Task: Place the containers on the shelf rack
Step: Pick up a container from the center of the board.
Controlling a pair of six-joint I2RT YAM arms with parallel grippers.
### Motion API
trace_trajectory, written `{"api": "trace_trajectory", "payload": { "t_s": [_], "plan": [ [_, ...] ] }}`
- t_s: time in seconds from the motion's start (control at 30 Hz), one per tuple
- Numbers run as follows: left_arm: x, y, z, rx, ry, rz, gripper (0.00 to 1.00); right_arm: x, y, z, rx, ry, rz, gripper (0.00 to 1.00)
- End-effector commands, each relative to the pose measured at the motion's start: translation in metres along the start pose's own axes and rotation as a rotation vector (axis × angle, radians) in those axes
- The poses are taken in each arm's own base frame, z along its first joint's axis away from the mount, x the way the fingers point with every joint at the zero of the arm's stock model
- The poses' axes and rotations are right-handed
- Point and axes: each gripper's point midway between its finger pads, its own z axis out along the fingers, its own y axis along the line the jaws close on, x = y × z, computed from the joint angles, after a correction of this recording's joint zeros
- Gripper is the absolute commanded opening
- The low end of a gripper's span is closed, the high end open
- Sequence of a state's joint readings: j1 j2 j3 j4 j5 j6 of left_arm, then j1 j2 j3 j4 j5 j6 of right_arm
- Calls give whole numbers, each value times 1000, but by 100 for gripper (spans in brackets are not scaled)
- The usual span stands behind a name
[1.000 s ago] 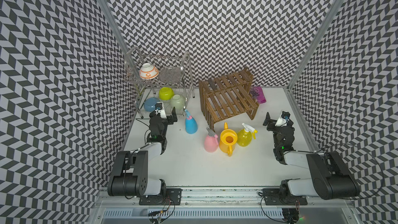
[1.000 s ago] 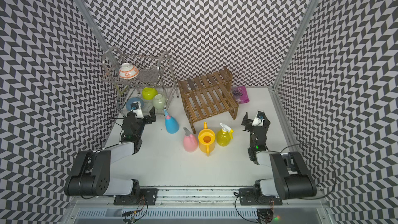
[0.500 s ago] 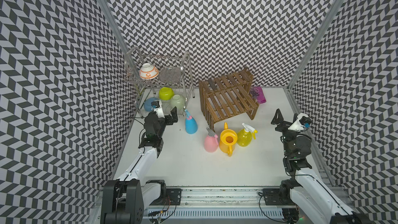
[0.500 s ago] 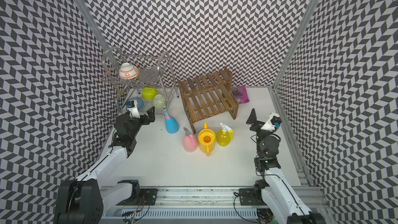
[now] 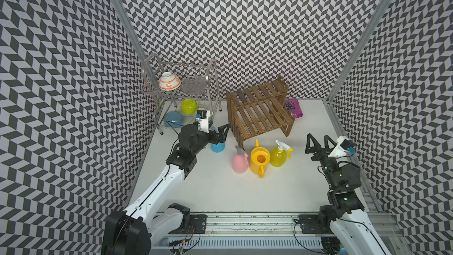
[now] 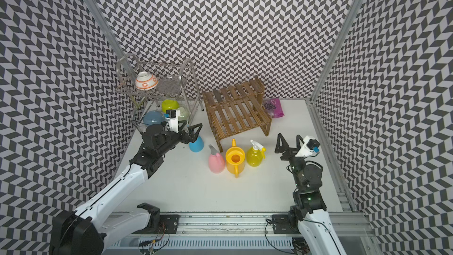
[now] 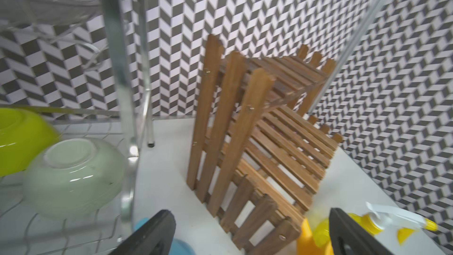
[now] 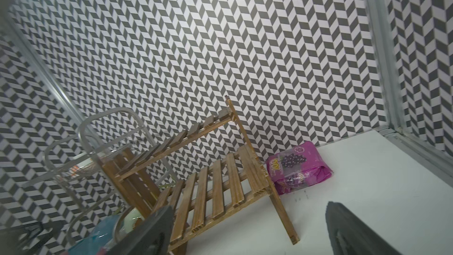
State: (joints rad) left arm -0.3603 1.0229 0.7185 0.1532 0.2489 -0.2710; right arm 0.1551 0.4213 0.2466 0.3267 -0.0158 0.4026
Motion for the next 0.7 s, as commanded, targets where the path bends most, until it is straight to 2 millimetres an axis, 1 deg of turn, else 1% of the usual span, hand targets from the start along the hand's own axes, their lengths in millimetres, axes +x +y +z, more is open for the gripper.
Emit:
{"api": "trace_trajectory", "payload": {
  "t_s": [0.0,0.07,0.17,0.33,0.5,0.6,0.67],
  "plan": [
    [-15,-27,-18,77,-57,27,100,-8,26,-3,-104,22,63,100],
    [-19,-42,-26,129,-77,43,100,-7,35,-5,-144,42,72,100],
    [-21,-62,-32,200,-87,80,100,-6,53,-7,-227,56,54,100],
    [-12,-89,-29,298,-77,207,100,-6,78,-10,-357,57,-4,100],
    [3,-97,-20,337,-36,327,100,-1,99,-13,-471,67,-92,100],
    [7,-100,-17,354,-26,385,100,5,112,-12,-533,87,-160,100],
    [14,-104,-17,384,-14,439,100,8,116,-10,-553,100,-179,100]
  ]
}}
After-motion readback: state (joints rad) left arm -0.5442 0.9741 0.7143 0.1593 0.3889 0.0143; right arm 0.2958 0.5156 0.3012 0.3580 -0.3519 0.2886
